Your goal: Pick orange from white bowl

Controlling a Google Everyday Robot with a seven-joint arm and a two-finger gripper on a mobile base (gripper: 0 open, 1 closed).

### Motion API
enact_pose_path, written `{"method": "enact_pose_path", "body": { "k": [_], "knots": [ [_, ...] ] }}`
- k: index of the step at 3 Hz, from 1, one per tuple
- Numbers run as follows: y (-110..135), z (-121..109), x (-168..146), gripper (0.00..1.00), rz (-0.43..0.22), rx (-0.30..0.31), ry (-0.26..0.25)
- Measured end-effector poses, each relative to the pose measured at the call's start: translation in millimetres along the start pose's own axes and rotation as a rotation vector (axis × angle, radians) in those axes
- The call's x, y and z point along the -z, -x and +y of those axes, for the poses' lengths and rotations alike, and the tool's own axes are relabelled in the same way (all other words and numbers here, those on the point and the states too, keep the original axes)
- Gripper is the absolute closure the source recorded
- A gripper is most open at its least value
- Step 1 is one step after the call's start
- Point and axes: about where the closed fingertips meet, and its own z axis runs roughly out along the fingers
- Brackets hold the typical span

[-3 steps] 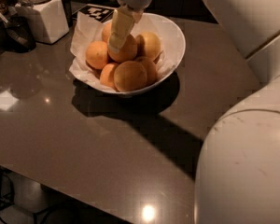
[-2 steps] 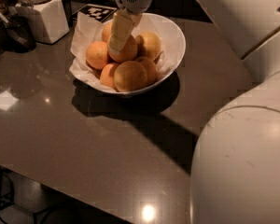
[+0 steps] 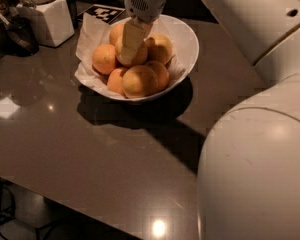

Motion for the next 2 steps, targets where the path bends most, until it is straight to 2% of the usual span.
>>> {"method": "enact_pose_path", "body": {
  "k": [1, 2],
  "knots": [
    [-2.2, 0.8, -8.2, 0.28, 0.013, 0.005, 0.017],
    [-0.9, 3.4, -13.9, 0.46, 0.009, 0.05, 0.023]
  ]
}}
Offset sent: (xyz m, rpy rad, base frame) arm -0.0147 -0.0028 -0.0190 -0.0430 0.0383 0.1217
